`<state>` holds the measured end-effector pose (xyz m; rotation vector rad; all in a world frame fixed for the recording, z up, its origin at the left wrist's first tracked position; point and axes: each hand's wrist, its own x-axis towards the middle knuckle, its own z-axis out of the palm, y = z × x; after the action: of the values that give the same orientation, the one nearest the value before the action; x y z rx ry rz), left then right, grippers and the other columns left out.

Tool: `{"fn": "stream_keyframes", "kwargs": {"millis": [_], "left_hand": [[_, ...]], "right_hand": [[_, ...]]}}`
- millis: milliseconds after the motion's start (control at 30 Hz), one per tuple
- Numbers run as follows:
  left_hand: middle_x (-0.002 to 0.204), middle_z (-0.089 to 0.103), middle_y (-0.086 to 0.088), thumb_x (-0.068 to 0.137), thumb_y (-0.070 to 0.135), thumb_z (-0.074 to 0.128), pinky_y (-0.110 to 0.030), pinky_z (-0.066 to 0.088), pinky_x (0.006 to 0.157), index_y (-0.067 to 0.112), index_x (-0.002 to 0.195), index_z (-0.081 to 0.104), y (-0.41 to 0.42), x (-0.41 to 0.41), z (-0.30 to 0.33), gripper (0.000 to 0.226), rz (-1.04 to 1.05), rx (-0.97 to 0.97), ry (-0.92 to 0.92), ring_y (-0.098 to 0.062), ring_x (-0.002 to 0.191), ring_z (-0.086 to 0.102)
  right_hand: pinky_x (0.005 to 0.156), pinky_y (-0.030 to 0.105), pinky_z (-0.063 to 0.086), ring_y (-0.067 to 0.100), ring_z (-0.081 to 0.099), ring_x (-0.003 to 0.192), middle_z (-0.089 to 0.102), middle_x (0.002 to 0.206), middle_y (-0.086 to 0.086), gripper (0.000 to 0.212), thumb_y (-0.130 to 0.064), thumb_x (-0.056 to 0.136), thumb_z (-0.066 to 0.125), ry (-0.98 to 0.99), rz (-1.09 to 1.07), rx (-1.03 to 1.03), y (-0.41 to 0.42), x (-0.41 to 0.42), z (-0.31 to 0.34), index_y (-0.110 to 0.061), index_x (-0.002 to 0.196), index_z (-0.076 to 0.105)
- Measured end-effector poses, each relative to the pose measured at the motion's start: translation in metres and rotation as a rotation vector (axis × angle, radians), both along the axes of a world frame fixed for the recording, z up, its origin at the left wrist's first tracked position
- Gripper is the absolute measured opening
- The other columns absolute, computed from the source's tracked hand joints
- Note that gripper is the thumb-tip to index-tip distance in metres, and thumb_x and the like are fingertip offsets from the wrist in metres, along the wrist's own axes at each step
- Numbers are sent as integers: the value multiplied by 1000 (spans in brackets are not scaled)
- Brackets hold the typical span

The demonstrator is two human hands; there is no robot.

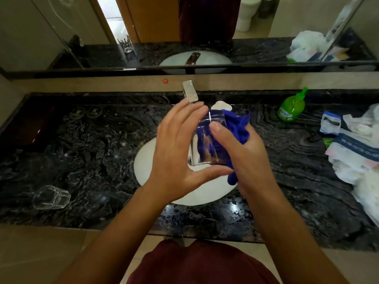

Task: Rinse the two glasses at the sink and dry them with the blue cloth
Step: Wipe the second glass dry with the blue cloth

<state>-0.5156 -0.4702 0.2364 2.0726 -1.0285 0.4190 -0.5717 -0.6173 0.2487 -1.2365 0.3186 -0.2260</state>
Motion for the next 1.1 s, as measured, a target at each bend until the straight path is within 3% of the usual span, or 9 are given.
{"fn": "stream_keyframes", "kwargs": {"millis": [100,233,400,500,567,667,800,933,1100], "left_hand": [[153,41,-9,73,66,78,-48,41,117,5,155,37,0,1,3,110,-96,35,178,-25,143,44],[144,42,-13,89,75,55,-40,50,107,3,152,37,-3,-1,-2,97,-92,-193,289,-18,131,54],[137,54,-15,99,67,49,-57,52,96,10,143,41,-15,-15,-12,73,-52,-617,413,-34,119,61],[134,54,-7,101,63,51,-45,50,98,15,140,43,-22,-21,-12,63,-61,-817,417,-27,121,58],[134,55,1,102,60,50,-34,48,101,15,140,42,-25,-20,-12,60,-76,-854,371,-19,122,58],[134,56,-6,101,65,46,-36,48,101,18,143,40,-24,-12,-18,64,-90,-773,307,-24,118,59],[143,46,-15,99,71,37,-54,46,106,18,145,39,-10,-3,-29,70,-62,-454,269,-36,130,52],[144,49,8,92,73,52,-23,47,103,26,146,37,3,3,-12,74,-105,-191,382,-17,131,54],[141,54,6,75,72,73,-38,51,104,24,155,37,5,20,21,100,-166,170,390,-13,127,57]], "right_hand": [[79,38,64,20,78,94,79,104,-1,30,-44,86,79,19,38,-200,-2,-1,1,-33,112,72],[91,50,63,23,77,99,79,107,2,30,-50,99,58,-18,3,-116,-1,-4,8,-32,114,76],[112,28,47,17,58,136,63,146,0,44,-46,107,46,-273,22,-20,13,-16,21,-22,137,68],[120,45,40,20,55,140,61,149,2,40,-35,107,48,-247,-7,3,21,-12,17,-21,141,64],[117,47,43,24,61,133,67,142,6,43,-34,104,54,-139,2,203,27,-9,13,-18,144,59],[111,46,51,31,64,130,68,138,14,58,-42,95,56,24,61,511,34,-11,7,-12,144,59],[97,44,58,35,65,127,69,135,18,55,-36,93,60,71,8,551,24,-10,1,-9,141,60],[77,33,61,25,76,105,77,121,12,36,-22,100,63,26,-63,403,4,-6,-4,-10,134,66],[81,38,63,30,77,98,79,109,7,30,-22,89,70,-30,97,-81,-19,-1,0,-30,118,74]]}}
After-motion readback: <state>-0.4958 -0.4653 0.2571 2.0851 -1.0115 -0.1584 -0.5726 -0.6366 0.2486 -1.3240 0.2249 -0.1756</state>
